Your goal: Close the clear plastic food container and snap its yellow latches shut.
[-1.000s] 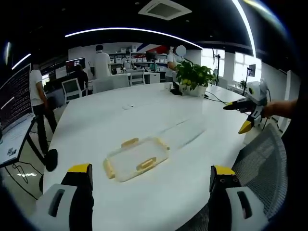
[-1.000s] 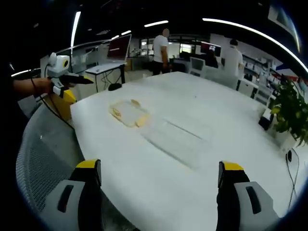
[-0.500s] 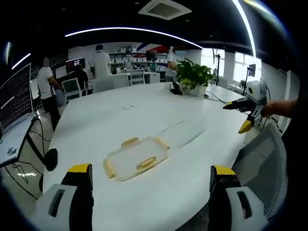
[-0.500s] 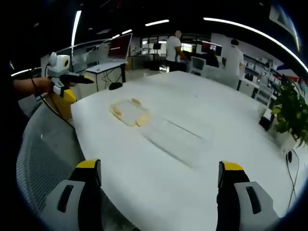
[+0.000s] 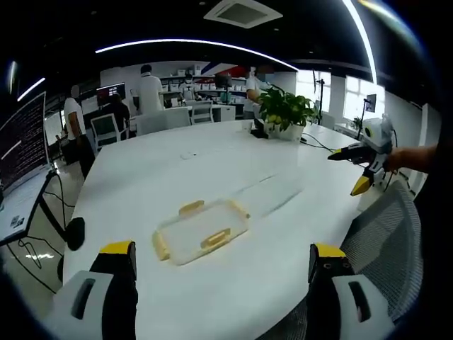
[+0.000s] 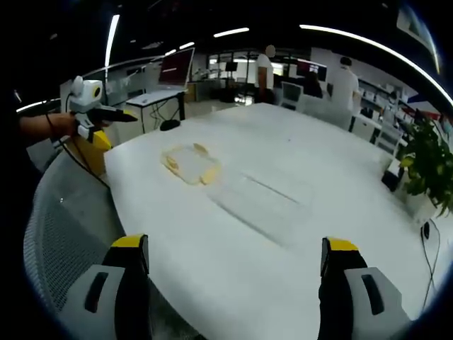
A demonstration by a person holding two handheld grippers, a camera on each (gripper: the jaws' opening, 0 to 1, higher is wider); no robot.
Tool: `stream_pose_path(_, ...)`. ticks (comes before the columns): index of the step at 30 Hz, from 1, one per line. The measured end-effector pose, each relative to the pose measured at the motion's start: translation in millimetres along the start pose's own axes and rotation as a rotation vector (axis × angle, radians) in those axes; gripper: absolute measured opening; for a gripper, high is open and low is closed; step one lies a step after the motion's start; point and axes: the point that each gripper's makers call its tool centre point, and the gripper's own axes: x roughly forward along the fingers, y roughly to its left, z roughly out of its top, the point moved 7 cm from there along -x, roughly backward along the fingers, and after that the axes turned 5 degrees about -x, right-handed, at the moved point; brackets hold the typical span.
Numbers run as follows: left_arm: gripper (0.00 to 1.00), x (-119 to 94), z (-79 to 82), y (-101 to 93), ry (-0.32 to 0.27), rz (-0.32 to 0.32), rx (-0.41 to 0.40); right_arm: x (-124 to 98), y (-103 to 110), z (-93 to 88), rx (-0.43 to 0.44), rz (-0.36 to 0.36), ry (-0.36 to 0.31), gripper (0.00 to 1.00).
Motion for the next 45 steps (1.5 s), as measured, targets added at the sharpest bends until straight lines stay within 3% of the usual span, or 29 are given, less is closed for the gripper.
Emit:
stream_pose_path(22,0.99,-1,-0.1,6.7,0.014,-0.003,0.004,-2,-4,5.1,-0.01,0.005,0.014,0.99)
stream_pose_path(45,0.98,-2,-1.2,21.9,0.099,-0.067,0.059,9,0,25.9,-0.12,0.145,0.075,0.97)
